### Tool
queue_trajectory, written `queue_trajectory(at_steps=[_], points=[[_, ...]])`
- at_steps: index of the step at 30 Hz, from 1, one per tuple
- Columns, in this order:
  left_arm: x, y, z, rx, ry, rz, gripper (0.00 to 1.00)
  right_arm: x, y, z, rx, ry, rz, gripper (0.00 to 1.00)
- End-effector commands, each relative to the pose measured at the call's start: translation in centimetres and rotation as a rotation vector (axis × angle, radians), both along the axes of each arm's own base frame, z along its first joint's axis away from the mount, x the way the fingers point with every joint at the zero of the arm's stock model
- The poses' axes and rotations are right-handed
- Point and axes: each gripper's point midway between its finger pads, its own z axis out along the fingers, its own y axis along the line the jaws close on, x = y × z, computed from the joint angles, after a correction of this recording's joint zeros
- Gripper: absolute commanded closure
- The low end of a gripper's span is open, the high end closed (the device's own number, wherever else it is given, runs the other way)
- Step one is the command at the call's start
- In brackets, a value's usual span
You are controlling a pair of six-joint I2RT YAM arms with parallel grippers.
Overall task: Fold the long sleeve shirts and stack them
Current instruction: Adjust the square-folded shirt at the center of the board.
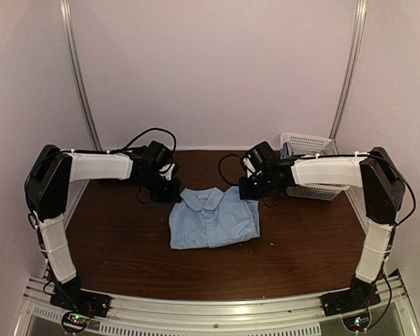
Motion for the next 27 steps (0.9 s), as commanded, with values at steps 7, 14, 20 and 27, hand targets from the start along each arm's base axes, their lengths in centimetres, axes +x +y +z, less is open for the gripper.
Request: queue_trajectory(at_steps=[7,14,20,27], points=[[0.8,-4.7,5.9,-0.034,-0.154,-0.09,1.0,-2.8,-3.7,2.2,0.005,-0.041,-0.096,1.0],[1.1,-6.6,4.5,-0.037,-0.134,-0.146,1.0,-4.5,-5.9,1.4,-0.001,-0.034,-0.156,1.0],[2.3,-7.6,0.5,0.012,-0.106,-0.177,0.98,-5.9,-8.8,-3.8,-0.047,0.027,-0.223,1.0],[5.0,-6.3,0.2,0.086,-0.138,-0.116,0.78,-6.2,-10.3,-6.7,-0.097,0.067,-0.244,1.0]])
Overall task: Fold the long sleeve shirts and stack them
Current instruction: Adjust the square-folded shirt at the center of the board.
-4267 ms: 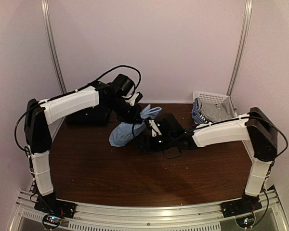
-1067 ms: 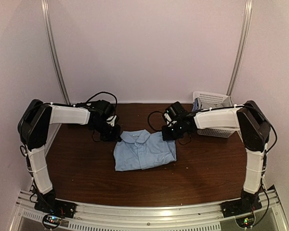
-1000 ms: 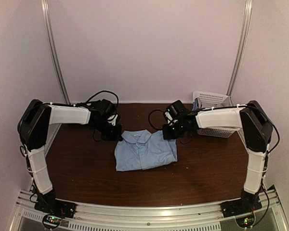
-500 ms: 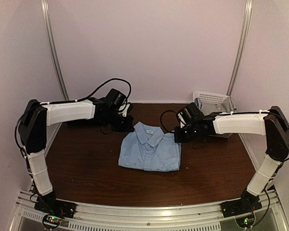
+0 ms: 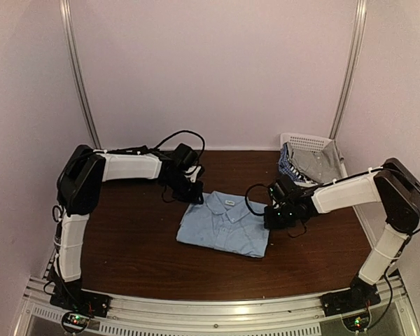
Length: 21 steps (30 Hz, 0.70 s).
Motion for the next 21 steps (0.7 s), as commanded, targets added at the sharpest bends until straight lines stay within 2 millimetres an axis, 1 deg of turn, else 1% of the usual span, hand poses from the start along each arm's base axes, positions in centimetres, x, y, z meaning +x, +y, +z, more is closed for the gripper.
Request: queue_trajectory(at_steps=[1,2,3,4,6,7,9,12,14,16,21], points=[[3.0,1.7,2.8,0.034,-0.087,0.069,0.76,1.0,-1.0,0.4,-0.027,-0.03,-0.042,0.97],[3.3,2.3,3.4,0.038,-0.096,0.086,0.73,1.2,-1.0,1.2,-0.031,-0.043,-0.04,0.9],[3.4,3.0,4.3,0.032,-0.108,0.101,0.66,1.2,-1.2,2.1,-0.038,-0.052,-0.04,0.78],[3.4,3.5,5.1,0.023,-0.116,0.111,0.62,1.3,-1.2,3.3,-0.037,-0.072,-0.04,0.73],[3.0,4.0,6.2,-0.006,-0.118,0.102,0.57,1.3,-1.1,5.5,-0.034,-0.106,-0.034,0.66],[2.5,4.1,6.6,-0.023,-0.107,0.091,0.55,1.1,-0.9,6.5,-0.036,-0.116,-0.026,0.64],[1.3,4.2,6.6,-0.054,-0.075,0.064,0.52,0.7,0.0,8.4,-0.033,-0.14,-0.003,0.63],[-0.7,3.6,6.3,-0.116,-0.016,0.017,0.47,-1.1,2.9,9.6,0.01,-0.15,0.065,0.66],[-1.7,3.5,5.7,-0.138,0.025,0.0,0.46,-2.8,4.7,9.3,0.026,-0.133,0.105,0.69],[-2.6,3.5,5.0,-0.147,0.058,-0.012,0.44,-4.4,6.0,8.2,0.045,-0.105,0.139,0.72],[-4.5,3.8,2.9,-0.15,0.13,-0.03,0.38,-8.0,7.5,4.1,0.107,-0.005,0.193,0.77]])
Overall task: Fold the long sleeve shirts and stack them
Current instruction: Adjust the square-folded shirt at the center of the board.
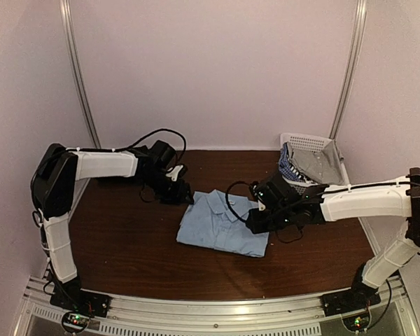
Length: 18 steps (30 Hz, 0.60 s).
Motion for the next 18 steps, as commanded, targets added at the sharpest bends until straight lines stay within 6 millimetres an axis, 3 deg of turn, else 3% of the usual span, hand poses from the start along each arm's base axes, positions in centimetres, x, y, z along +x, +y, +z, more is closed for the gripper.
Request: queue_trajectory(at_steps=[1,7,11,18], points=[[-1.7,-0.7,-0.7,-0.059,0.054,-0.045,0.37,-3.1,0.0,-4.7,0.008,0.125,0.01,0.77],[-3.4,-0.4,-2.1,-0.054,0.094,-0.067,0.3,-5.1,-1.2,-7.7,-0.004,0.182,-0.001,0.77],[-3.8,-0.1,-3.1,-0.024,0.106,-0.059,0.34,-4.2,-2.0,-5.9,0.003,0.134,-0.044,0.69],[-3.9,-0.5,-4.1,0.016,0.109,-0.026,0.46,-0.8,-5.5,-3.2,0.083,0.065,-0.182,0.49]])
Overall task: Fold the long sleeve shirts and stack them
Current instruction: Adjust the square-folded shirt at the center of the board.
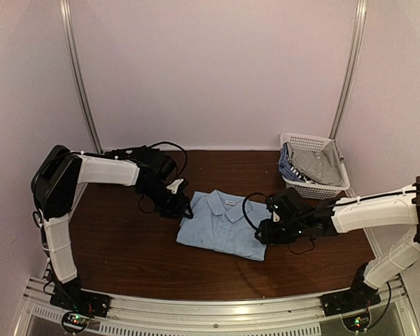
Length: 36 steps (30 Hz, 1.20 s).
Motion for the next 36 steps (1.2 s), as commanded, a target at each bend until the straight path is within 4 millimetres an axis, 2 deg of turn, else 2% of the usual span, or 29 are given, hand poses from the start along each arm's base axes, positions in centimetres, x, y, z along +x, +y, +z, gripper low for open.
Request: queue_trajectory(at_steps=[1,4,12,20,22,25,29,36], points=[[0.4,-0.6,-0.7,0.017,-0.021,0.022,0.48,2.5,-2.2,1.2,0.024,-0.06,-0.103,0.46],[0.5,-0.9,-0.9,0.02,-0.023,0.033,0.53,3.0,-2.1,0.6,0.057,-0.033,-0.098,0.42],[0.4,-1.9,-1.6,0.019,-0.023,0.034,0.64,4.2,-2.5,-1.6,0.057,-0.001,-0.12,0.42],[0.4,-2.7,-1.1,-0.005,-0.028,0.044,0.86,5.2,-1.0,-3.4,0.05,0.031,-0.097,0.46],[0.4,-3.0,-0.7,-0.017,-0.037,0.048,0.92,5.5,-0.6,-3.5,0.055,0.03,-0.093,0.49],[0.8,-3.1,0.0,-0.027,-0.057,0.062,1.0,6.0,0.3,-3.3,0.063,0.03,-0.08,0.6],[1.5,-3.1,0.9,-0.028,-0.087,0.079,1.0,6.6,0.9,-3.1,0.06,0.026,-0.074,0.78],[1.1,-2.8,0.1,-0.016,-0.068,0.094,1.0,7.2,0.0,-3.3,-0.002,0.01,-0.09,0.95]])
